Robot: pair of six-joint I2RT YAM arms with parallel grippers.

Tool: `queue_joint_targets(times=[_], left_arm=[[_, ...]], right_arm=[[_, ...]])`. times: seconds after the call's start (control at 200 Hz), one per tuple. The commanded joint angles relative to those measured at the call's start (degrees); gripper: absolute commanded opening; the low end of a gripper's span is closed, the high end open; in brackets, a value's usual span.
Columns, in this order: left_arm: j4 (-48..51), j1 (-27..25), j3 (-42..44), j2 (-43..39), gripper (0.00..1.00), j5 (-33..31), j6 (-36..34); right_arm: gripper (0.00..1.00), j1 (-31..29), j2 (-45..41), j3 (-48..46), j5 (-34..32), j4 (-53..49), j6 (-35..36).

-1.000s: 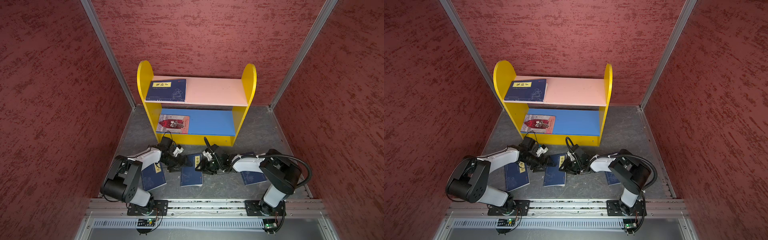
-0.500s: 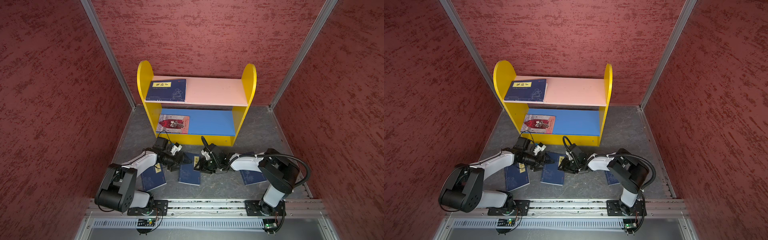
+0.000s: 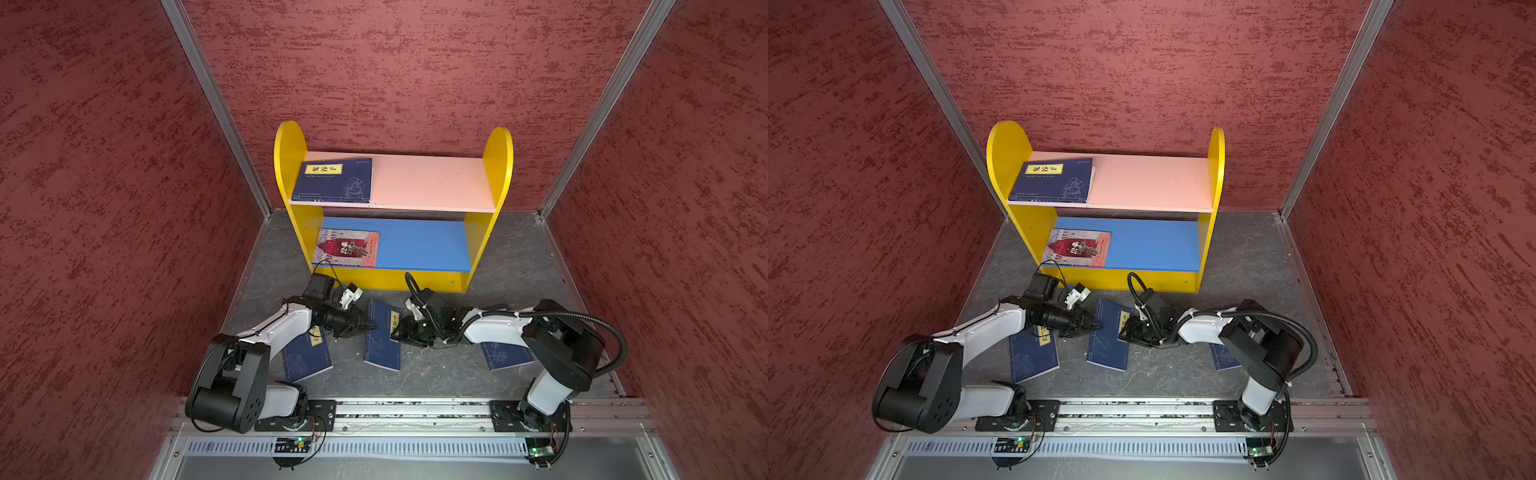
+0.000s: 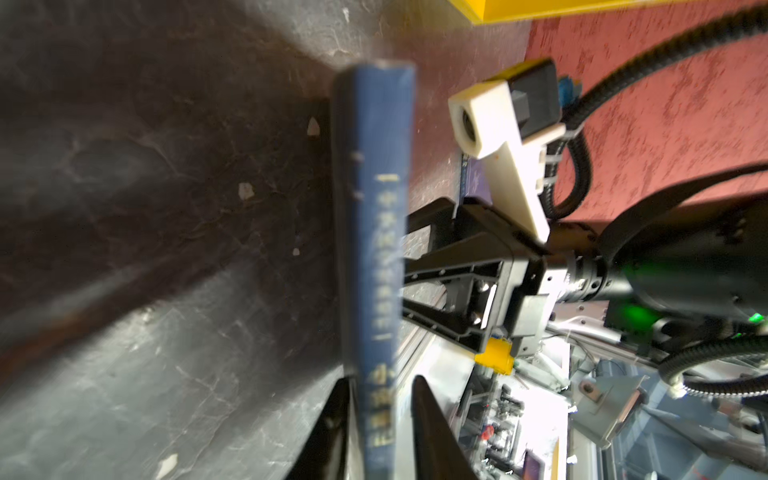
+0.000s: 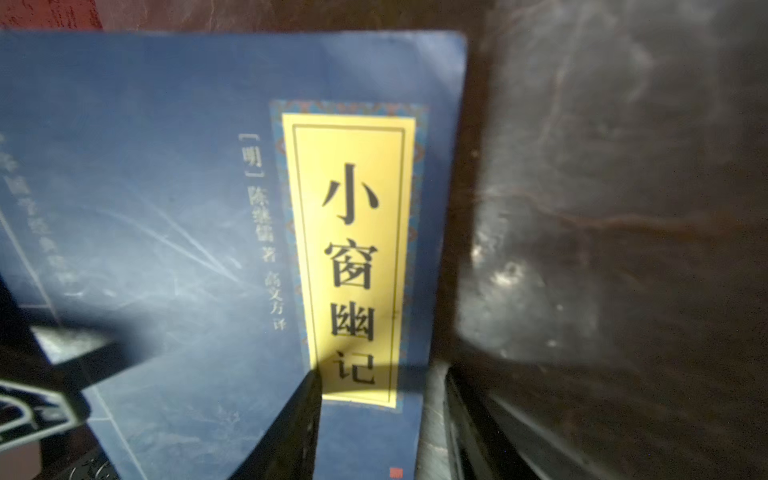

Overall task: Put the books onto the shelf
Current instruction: 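Lift the book toward the pink shelf with the left gripper while the right rises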

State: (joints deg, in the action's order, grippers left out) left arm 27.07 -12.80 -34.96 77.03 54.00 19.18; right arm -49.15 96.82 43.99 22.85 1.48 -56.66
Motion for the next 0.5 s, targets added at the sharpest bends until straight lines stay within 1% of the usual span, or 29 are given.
queue_joint_targets(times=[0.0, 0.05, 0.261, 0.356, 0.441, 0.491], left_arm=[[1.61, 0.32, -1.21, -1.34, 0.07, -2.36, -1.49], [2.17, 0.32, -1.36, -1.68, 0.0, -3.18, -1.77], [4.84, 0.31, -2.85, -3.27, 0.0, -3.72, -2.92], [10.19, 0.05, -6.23, -4.28, 0.0, -2.84, -4.9], [17.29, -0.29, -11.12, -5.56, 0.0, -1.34, -8.44], [20.3, -0.13, -13.36, -7.03, 0.0, -0.62, -8.88]], right_arm=[[0.5, 0.67, -2.9, -1.98, -5.37, -3.56, -0.96], [0.5, 1.01, -4.41, -2.31, -5.77, -3.58, -1.01], [0.51, 2.36, -10.55, -3.12, -5.83, -4.21, -0.33], [0.52, 3.28, -13.3, -3.08, -5.32, -6.54, 0.93], [0.52, 4.12, -18.1, -3.03, -4.86, -9.64, 1.98], [0.52, 4.41, -20.29, -3.24, -4.75, -11.21, 2.29]])
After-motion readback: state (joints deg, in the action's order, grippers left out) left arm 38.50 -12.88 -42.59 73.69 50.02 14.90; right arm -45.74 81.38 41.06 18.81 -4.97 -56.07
